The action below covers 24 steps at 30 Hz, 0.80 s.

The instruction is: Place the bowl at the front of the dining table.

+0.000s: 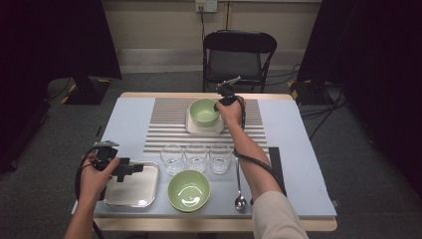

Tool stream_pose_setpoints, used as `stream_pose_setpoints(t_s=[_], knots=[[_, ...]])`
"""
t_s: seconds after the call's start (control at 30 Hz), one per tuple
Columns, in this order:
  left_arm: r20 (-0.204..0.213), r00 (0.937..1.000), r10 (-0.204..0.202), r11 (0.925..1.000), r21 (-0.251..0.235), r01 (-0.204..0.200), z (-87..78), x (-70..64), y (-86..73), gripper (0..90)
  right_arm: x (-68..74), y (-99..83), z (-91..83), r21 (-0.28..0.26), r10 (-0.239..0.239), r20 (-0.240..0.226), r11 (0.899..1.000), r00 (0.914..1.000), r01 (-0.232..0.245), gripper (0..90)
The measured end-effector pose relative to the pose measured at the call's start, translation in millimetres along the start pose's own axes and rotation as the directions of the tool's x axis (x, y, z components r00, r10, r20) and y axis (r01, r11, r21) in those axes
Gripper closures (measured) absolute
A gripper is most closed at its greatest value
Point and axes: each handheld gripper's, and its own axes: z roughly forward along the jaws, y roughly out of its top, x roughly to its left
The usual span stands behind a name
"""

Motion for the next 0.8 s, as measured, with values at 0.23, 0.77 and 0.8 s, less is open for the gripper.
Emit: stream_pose_setpoints(t_s=[0.23,0.77,0.8], knots=[[-0.001,1.0,0.004,1.0,0.002,-0.004,0.2,-0.5,0.1,21.1,-1.5,-2.4,0.6,0.004,0.004,-0.002,1.0,1.0,-0.004,83.8],[-0.007,0.9999,0.009,1.0,-0.001,-0.009,-0.4,-1.7,0.1,21.1,-3.4,-1.8,-8.3,-0.042,-0.012,0.043,0.999,0.999,0.014,67.0],[-0.008,0.9999,0.009,1.0,-0.001,-0.009,-0.4,-1.7,0.1,21.1,-4.2,-2.1,-9.4,-0.045,-0.015,0.044,0.999,0.9989,0.017,64.3]])
